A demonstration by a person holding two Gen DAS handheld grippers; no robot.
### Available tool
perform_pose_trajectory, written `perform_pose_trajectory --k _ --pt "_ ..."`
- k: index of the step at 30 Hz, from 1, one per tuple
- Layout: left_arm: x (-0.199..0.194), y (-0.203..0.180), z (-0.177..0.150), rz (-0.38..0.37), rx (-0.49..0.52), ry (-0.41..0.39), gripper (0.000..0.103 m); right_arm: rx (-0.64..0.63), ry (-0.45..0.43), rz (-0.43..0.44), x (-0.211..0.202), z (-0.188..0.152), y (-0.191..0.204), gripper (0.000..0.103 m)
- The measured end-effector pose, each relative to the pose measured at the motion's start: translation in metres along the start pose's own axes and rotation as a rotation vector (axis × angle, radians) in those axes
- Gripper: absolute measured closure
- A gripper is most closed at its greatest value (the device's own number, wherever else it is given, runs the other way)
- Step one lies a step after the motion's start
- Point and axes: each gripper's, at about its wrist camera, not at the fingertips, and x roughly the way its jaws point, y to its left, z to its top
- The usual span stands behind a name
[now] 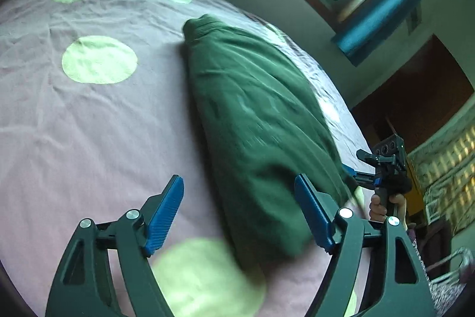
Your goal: Fold small clothes
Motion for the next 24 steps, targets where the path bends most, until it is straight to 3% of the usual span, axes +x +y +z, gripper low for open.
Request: perform_pose_trajectory --k 7,15,17,19,20,22,24 --pt "0.056 0.018 0.056 -0.031 -0.058 0.038 0.027 -0.040 0.069 -0.009 0.064 0.061 0.008 0.024" --pt "0.099 0.031 0.102 -0.031 -0.080 0.088 0.027 -0.058 0.083 -0.013 0.095 0.092 0.010 0.025" --pt "0.105 0.032 0.104 -0.023 -0.078 0.098 0.033 -0.097 0.101 -0.051 0.098 0.092 0.013 0.038" --pt "0.109 0.028 0.105 0.004 -0.056 0.098 0.036 -0.068 0.110 -0.035 0.099 0.092 0.004 0.064" --pt "0.110 0.025 0.103 0.027 -0.036 0.095 0.037 -0.044 0.112 -0.013 0.100 0.093 -0.001 0.071" --pt "0.111 0.018 0.102 0.065 0.002 0.085 0.037 -0.043 0.102 -0.011 0.098 0.090 -0.008 0.081" --pt "0.111 0.017 0.101 0.081 0.005 0.087 0.037 -0.038 0.094 0.004 0.099 0.089 -0.008 0.081"
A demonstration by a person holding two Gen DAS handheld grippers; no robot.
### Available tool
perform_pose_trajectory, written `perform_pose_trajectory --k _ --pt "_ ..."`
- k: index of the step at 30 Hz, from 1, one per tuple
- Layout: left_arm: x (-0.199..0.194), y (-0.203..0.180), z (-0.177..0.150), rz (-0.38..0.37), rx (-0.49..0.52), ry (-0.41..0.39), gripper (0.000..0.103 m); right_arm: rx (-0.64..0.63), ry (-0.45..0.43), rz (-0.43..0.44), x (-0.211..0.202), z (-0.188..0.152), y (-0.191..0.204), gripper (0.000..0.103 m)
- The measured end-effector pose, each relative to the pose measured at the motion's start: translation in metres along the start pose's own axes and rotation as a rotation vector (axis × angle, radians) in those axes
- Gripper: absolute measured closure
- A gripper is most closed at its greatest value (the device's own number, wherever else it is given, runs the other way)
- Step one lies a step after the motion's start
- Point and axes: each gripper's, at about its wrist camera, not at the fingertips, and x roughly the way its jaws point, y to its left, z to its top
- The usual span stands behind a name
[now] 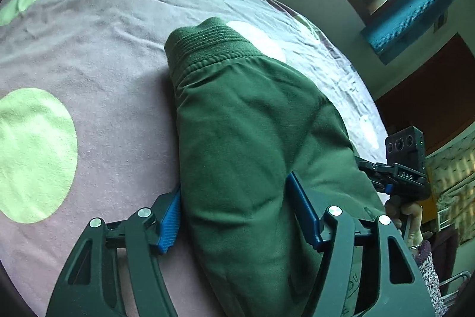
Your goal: Fold small clothes
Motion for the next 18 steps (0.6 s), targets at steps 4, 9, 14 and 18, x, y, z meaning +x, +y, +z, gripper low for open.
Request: perform_pose_trajectory --k 4,9,14,18 --pt "0.001 0.000 0.003 0.007 -0.004 0.000 0.037 0.008 -0.009 0.006 -0.003 -0.001 -0.002 0.084" --pt "0.003 0.000 0.005 0.007 -0.009 -0.003 0.037 0.018 -0.019 0.023 -0.007 -0.003 -0.006 0.083" --pt "0.001 0.000 0.005 0.007 -0.009 -0.006 0.034 0.043 -0.043 0.065 -0.025 -0.010 -0.013 0.067" --pt "-0.013 0.004 -0.001 -0.040 -0.032 -0.004 0.029 0.028 -0.049 0.082 -0.049 -0.031 -0.005 0.036"
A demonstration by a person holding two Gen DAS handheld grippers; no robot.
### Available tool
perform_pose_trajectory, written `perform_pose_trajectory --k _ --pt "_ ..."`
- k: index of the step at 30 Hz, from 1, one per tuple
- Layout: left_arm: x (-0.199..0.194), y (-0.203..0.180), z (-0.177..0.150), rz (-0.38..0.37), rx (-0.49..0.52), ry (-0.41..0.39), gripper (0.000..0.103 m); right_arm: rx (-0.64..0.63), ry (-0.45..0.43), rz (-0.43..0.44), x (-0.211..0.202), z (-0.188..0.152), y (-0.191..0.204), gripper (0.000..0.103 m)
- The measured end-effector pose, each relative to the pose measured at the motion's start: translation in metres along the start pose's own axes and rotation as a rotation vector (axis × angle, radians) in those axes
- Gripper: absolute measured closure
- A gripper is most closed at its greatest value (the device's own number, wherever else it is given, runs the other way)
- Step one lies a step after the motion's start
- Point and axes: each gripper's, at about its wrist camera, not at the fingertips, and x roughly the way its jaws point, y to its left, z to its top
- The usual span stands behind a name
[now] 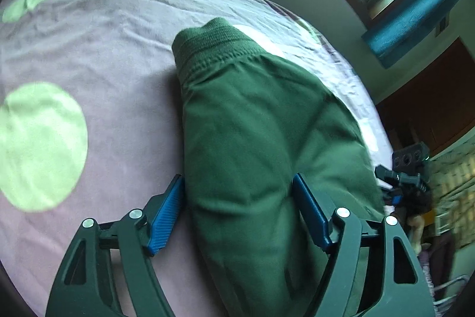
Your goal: Fold small clothes
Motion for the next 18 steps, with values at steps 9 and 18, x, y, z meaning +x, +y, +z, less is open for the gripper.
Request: perform_pose_trajectory --k 9,18 --pt "-0.039 0.012 -0.060 -0.155 -0.073 0.040 0.024 -0.059 0.076 -0.042 -0.027 -0.050 0.013 0.021" --pt "-0.015 -0.008 -0.063 -0.150 -0.080 0.065 0.023 -0.119 0.143 -0.050 0.019 -0.045 0.036 0.018"
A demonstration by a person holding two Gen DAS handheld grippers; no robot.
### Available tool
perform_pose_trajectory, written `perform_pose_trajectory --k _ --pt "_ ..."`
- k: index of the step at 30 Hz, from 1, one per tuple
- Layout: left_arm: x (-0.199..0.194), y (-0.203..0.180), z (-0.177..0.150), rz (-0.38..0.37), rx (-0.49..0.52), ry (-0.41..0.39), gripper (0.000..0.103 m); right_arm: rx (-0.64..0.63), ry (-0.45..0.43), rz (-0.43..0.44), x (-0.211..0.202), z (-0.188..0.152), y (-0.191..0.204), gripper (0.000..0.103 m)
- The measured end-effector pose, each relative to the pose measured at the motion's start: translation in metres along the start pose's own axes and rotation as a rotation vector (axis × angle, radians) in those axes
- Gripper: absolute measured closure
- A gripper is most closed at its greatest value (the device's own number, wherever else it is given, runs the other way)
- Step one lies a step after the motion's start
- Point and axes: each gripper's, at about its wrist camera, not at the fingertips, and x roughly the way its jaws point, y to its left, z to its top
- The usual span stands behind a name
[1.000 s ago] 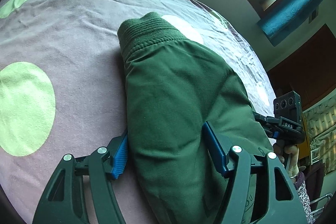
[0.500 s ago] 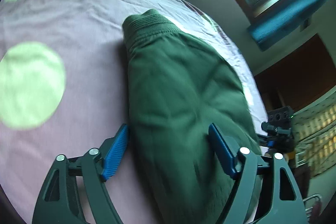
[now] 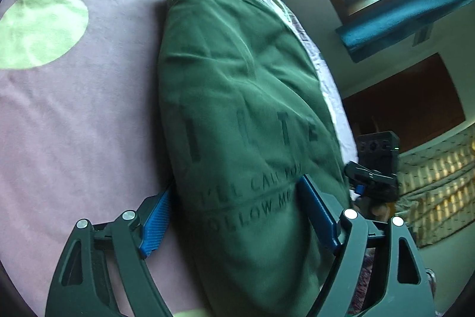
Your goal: Fold small clothes
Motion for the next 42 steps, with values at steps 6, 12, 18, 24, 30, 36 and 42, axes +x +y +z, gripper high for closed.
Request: perform_pose_trajectory --k 6,12,18,24,30,36,42 --pt "0.003 -0.014 -0.004 0.100 0.059 -0.040 0.028 -0.011 -0.003 -0.039 -0.003 -0.010 -0.005 0.054" --pt "0.005 -0.021 -0.006 0.138 0.088 -0.057 0.034 -0.009 -0.024 -0.027 -0.003 -0.013 -0.006 0.063" --pt "0.004 -0.029 -0.005 0.162 0.117 -0.070 0.039 -0.020 -0.052 -0.026 -0.007 -0.022 -0.006 0.068" --pt "0.004 -0.039 -0.007 0.187 0.158 -0.089 0.043 -0.049 -0.085 -0.045 -0.010 -0.032 0.004 0.072" --pt "-0.005 -0.038 -0.007 0.180 0.158 -0.099 0.046 -0.047 -0.105 -0.044 -0.008 -0.038 0.012 0.074" --pt "-0.022 -0.020 -0.008 0.186 0.111 -0.121 0.048 -0.053 -0.087 -0.026 0.006 -0.035 0.018 0.074" --pt "-0.054 0.009 -0.001 0.225 0.073 -0.153 0.049 -0.054 -0.044 0.019 0.047 -0.025 0.032 0.074"
